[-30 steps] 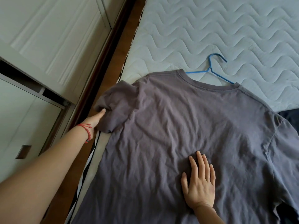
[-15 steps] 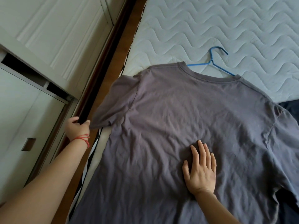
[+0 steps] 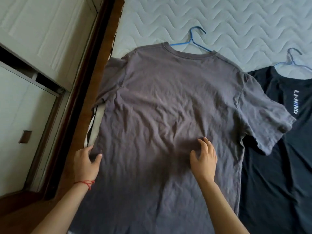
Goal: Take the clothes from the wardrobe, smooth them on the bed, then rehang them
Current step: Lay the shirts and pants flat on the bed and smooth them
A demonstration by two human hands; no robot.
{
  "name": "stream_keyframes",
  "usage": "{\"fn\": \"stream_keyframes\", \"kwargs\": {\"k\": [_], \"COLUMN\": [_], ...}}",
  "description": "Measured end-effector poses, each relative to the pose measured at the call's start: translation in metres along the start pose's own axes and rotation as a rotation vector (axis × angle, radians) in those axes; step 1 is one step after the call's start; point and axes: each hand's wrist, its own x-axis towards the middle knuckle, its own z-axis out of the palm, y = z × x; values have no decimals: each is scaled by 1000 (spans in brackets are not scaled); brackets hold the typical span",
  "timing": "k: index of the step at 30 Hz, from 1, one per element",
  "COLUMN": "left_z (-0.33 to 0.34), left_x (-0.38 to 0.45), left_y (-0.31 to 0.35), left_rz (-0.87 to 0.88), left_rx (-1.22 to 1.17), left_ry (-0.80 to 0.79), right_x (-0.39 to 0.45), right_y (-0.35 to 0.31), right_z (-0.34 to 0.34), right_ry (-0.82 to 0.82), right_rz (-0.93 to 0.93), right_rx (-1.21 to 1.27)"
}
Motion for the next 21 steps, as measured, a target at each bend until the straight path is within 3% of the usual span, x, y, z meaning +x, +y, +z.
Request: {"fn": "stream_keyframes", "kwargs": {"k": [8, 13, 16, 18, 21], "left_z": [-17, -18, -17, -17, -23], "left_x": [-48, -64, -73, -81, -95], "left_y": [-12, -23, -31, -37, -48], "left_rz": [-202, -185, -202, -195, -182], "left_rx": [6, 3, -19, -24, -48], "left_ry": [-163, -265, -300, -313, -272], "right_x": [-118, -149, -160, -167, -170], "right_y": [99, 110, 115, 118, 128], "right_z": [-19, -27, -29, -32, -38], "right_ry": [13, 106, 7, -73, -21], "right_rz": [296, 600, 781, 779, 734], "right_rx": [-79, 107, 232, 219, 171]}}
